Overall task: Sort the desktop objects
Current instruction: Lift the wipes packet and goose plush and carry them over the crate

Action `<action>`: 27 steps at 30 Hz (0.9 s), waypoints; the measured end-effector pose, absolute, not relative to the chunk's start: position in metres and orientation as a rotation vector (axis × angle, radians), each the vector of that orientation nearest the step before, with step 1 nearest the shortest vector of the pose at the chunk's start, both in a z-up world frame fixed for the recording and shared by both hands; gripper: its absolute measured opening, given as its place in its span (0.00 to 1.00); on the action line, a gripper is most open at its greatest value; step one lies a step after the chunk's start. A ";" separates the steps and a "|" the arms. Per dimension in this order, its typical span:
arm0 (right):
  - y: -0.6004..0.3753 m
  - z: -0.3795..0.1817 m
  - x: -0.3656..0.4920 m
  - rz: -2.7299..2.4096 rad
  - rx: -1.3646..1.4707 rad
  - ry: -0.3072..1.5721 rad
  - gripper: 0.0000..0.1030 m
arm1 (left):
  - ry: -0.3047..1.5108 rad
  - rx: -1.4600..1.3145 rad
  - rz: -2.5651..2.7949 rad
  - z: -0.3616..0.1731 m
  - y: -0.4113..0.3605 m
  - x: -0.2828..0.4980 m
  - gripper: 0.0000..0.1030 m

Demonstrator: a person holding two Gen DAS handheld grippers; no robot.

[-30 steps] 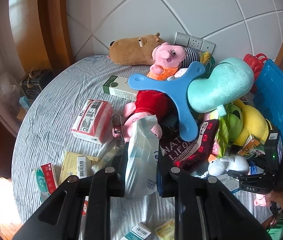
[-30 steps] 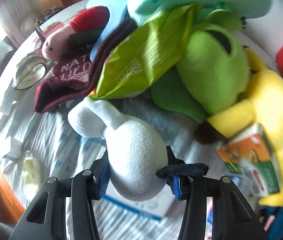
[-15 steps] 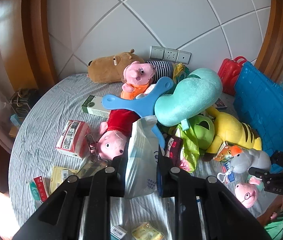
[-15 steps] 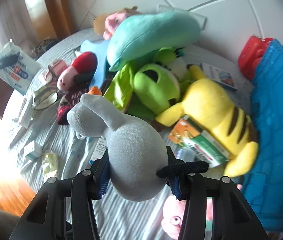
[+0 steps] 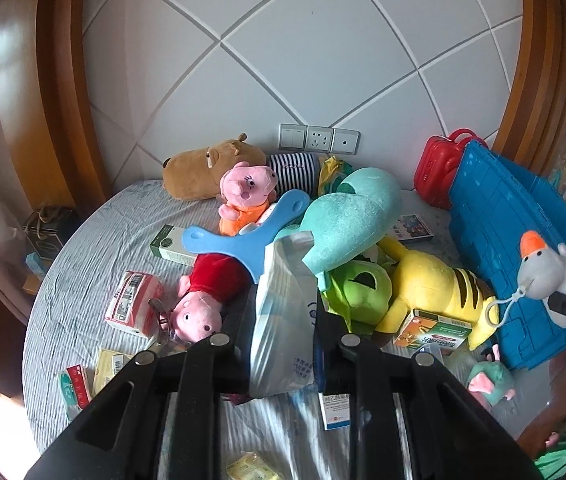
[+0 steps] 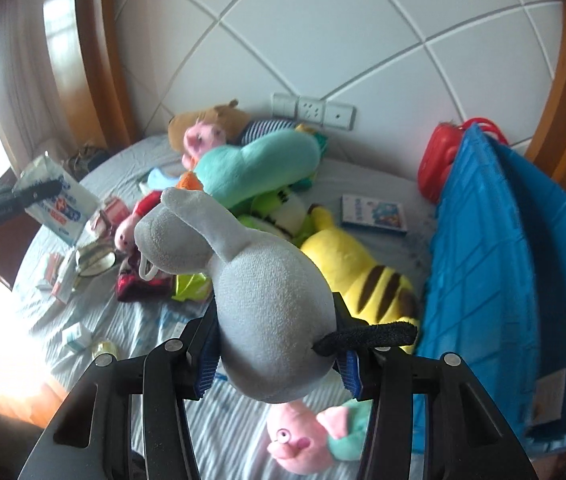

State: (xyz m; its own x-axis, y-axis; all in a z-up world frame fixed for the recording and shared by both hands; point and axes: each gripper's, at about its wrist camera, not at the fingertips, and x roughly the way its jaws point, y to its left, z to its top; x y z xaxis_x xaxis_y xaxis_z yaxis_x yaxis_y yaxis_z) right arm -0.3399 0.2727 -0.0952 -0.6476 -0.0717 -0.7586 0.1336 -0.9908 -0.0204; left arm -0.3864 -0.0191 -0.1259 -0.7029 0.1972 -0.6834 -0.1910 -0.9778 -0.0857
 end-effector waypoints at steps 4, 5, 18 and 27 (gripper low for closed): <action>0.304 -0.074 -0.332 -2.784 1.198 0.103 0.46 | 0.003 -1.056 2.726 -0.110 0.014 -0.385 0.19; 0.312 -0.069 -0.330 -2.792 1.183 0.102 0.46 | 0.009 -1.042 2.727 -0.105 0.024 -0.385 0.19; 0.445 -0.012 -0.293 -2.975 1.017 0.022 0.46 | 0.097 -0.853 2.646 -0.043 0.176 -0.388 0.19; 0.529 -0.006 -0.264 -3.057 1.025 -0.033 0.46 | 0.176 -0.757 2.511 -0.008 0.302 -0.388 0.19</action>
State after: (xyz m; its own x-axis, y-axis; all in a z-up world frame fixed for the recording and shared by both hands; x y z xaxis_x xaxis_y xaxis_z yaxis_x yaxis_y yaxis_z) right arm -0.2639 0.5293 -0.0059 -0.7947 0.0724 -0.6027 -0.0855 -0.9963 -0.0070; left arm -0.3875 0.3016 -0.0078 -0.7161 0.4326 -0.5478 -0.5047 -0.8630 -0.0217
